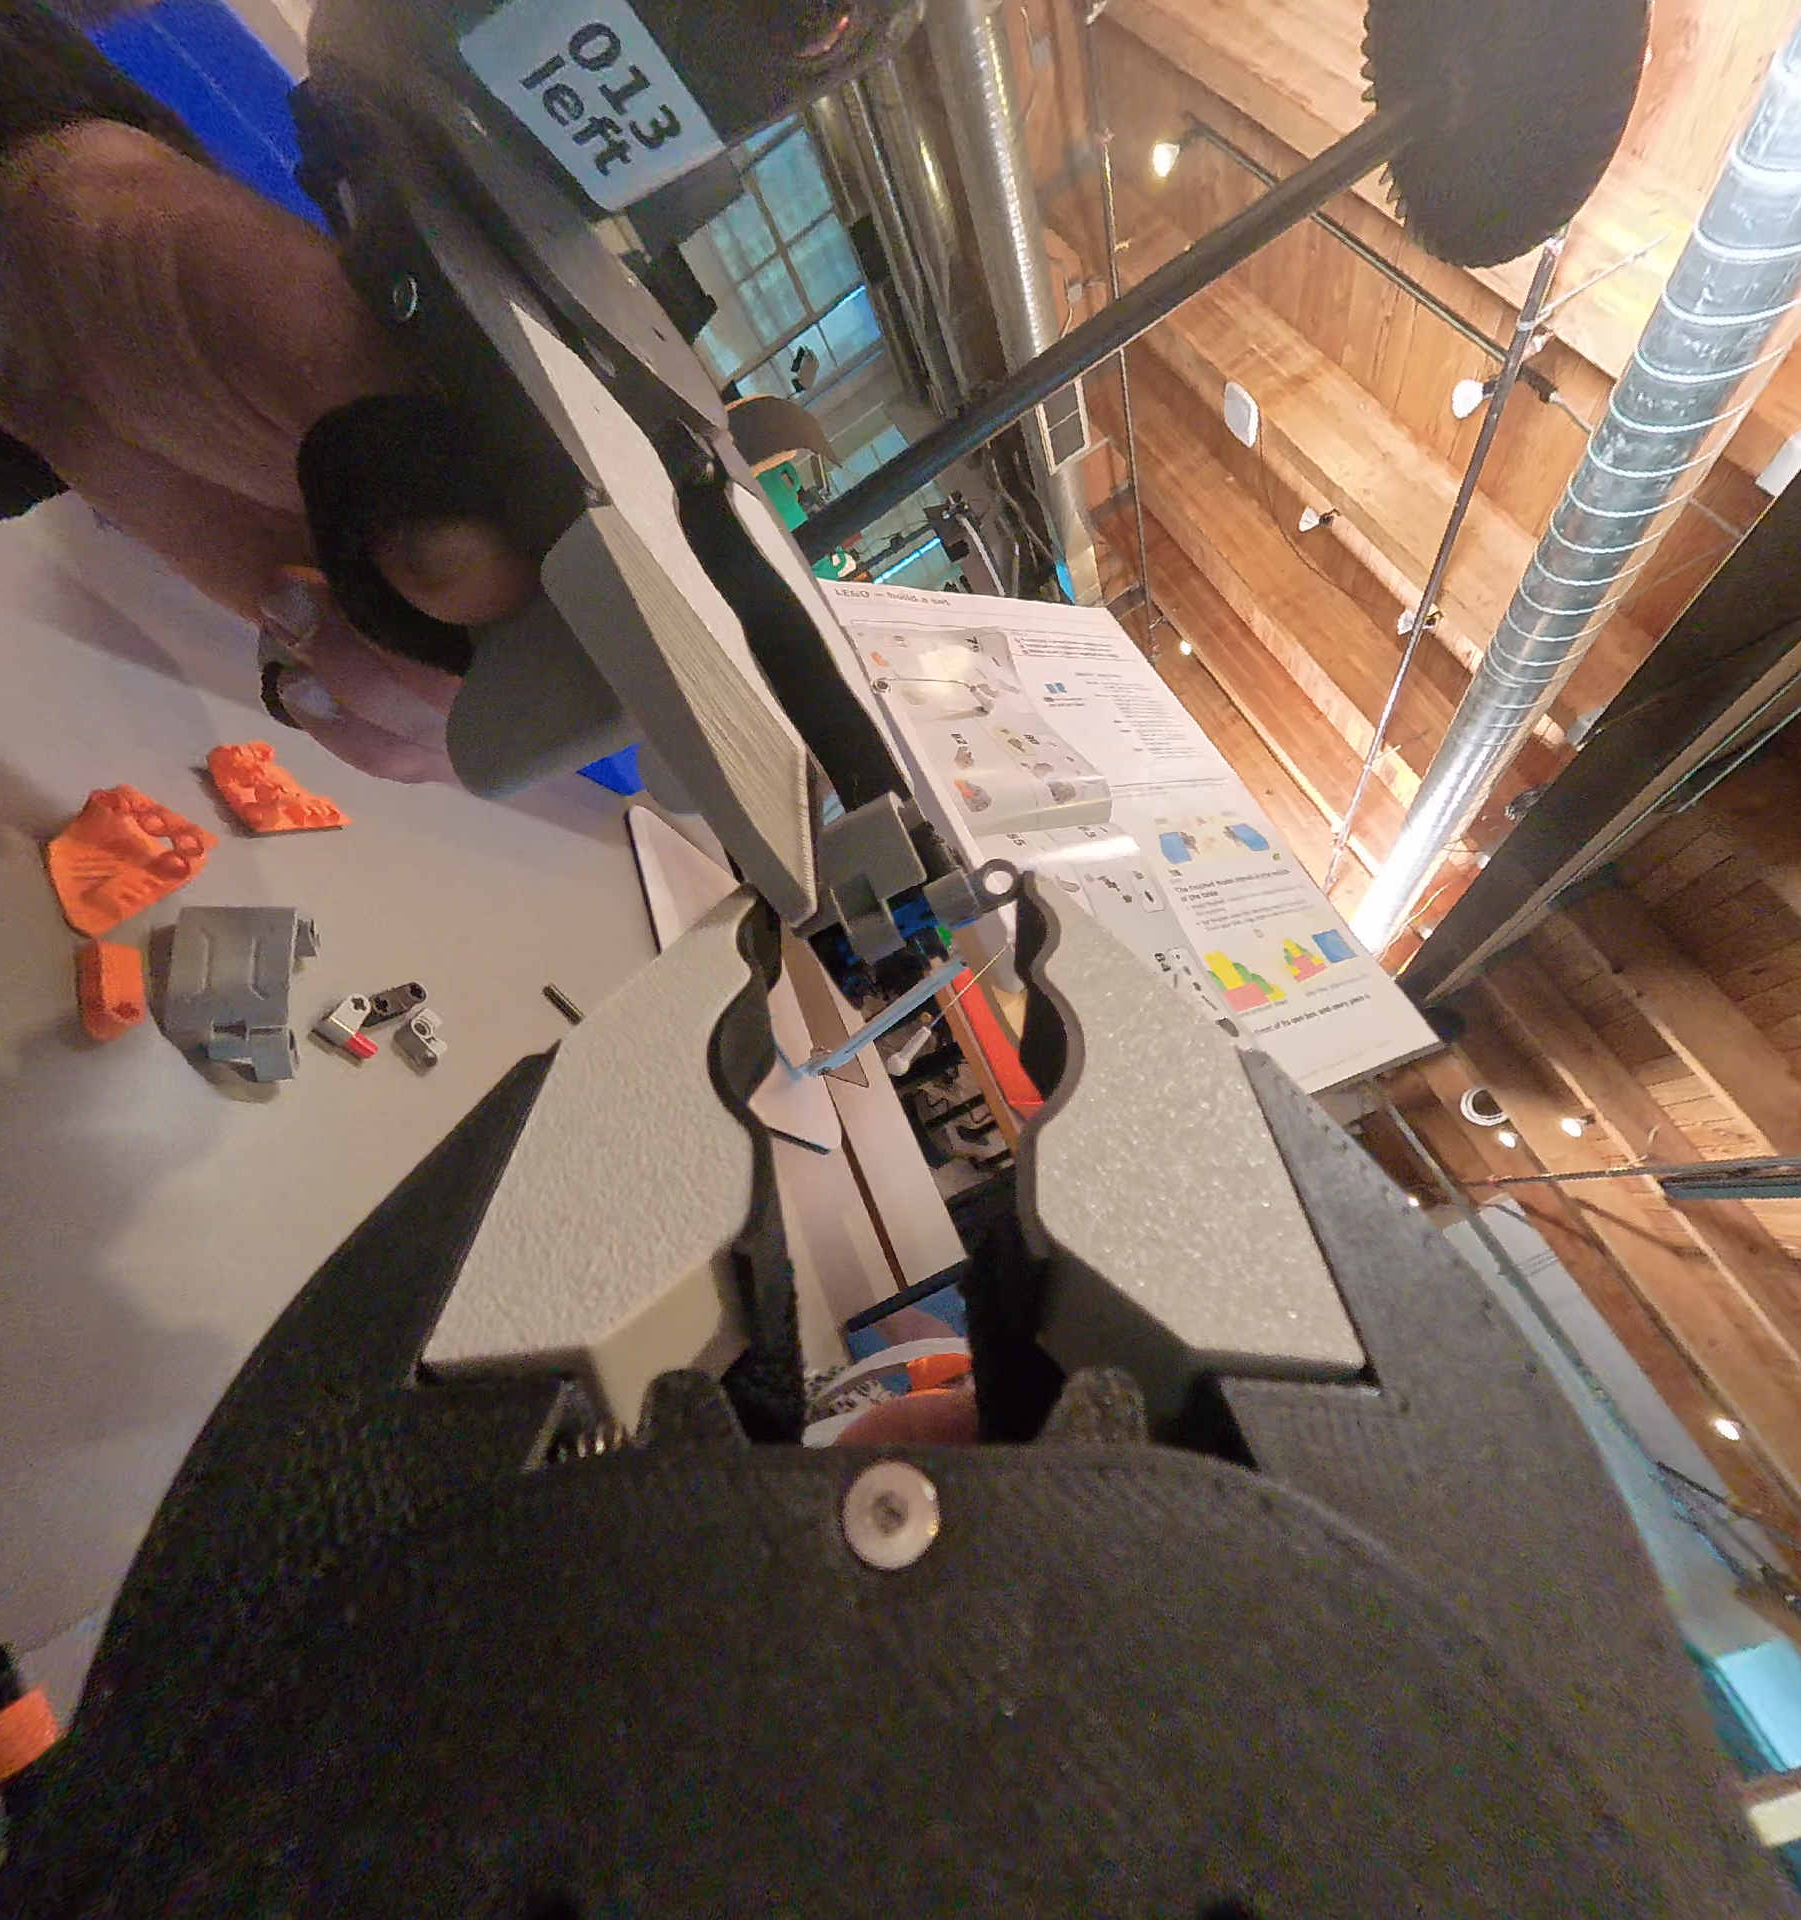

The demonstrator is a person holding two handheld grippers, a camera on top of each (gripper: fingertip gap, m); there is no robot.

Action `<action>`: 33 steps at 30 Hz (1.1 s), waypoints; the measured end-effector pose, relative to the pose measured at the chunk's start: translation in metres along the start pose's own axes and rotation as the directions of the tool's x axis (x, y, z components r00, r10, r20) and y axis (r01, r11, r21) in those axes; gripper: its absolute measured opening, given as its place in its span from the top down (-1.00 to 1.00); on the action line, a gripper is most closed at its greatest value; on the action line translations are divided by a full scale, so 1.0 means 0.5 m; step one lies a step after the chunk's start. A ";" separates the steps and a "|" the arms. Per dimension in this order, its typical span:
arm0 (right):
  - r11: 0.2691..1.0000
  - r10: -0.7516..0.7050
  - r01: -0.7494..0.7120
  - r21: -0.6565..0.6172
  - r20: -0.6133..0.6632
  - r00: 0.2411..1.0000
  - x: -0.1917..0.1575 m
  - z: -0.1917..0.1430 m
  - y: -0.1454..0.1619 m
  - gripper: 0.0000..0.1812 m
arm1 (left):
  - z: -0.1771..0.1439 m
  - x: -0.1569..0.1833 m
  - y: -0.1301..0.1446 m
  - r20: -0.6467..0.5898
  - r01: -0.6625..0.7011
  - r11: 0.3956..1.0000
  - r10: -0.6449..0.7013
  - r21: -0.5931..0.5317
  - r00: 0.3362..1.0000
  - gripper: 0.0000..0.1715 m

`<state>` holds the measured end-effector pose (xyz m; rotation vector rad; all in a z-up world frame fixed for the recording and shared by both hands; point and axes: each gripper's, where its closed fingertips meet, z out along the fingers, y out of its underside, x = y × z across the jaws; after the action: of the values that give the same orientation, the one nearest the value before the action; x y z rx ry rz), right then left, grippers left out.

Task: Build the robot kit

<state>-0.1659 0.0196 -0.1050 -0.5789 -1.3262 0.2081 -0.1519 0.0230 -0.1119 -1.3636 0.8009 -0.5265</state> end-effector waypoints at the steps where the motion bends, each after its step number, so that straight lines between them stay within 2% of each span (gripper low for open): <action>1: 1.000 -0.015 0.015 -0.001 -0.002 1.000 -0.001 0.000 0.000 0.53 | 0.000 0.000 0.001 -0.001 -0.002 1.000 0.002 -0.002 1.000 0.43; 9: 0.999 -0.030 0.030 -0.016 -0.027 0.999 0.003 0.001 0.003 0.53 | -0.004 -0.004 -0.006 0.061 -0.122 0.992 0.123 -0.014 0.991 0.32; 17: 0.999 -0.031 0.030 -0.019 -0.041 0.999 0.007 0.000 0.007 0.53 | 0.002 0.016 0.006 -0.020 -0.062 0.998 0.061 -0.024 0.998 0.19; 25: 0.998 -0.051 0.051 -0.023 -0.038 0.998 0.003 0.001 0.010 0.52 | 0.006 0.010 0.011 -0.010 -0.015 0.999 0.014 -0.028 1.000 0.24; 27: 0.998 -0.055 0.054 -0.025 -0.035 0.998 0.000 0.001 0.009 0.52 | 0.001 0.005 0.003 -0.010 0.002 1.000 -0.002 -0.004 1.000 0.32; 30: 0.998 -0.060 0.060 -0.022 -0.027 0.998 -0.006 0.003 0.008 0.52 | -0.006 0.004 -0.012 -0.039 0.078 0.996 -0.077 0.045 0.996 0.30; 33: 0.998 -0.064 0.064 -0.016 -0.017 0.998 -0.014 0.005 0.004 0.53 | 0.001 0.005 0.003 -0.032 0.061 0.998 -0.061 0.015 0.998 0.29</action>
<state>-0.1697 0.0188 -0.1119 -0.5488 -1.3286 0.1402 -0.1502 0.0218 -0.1136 -1.3712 0.7809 -0.6019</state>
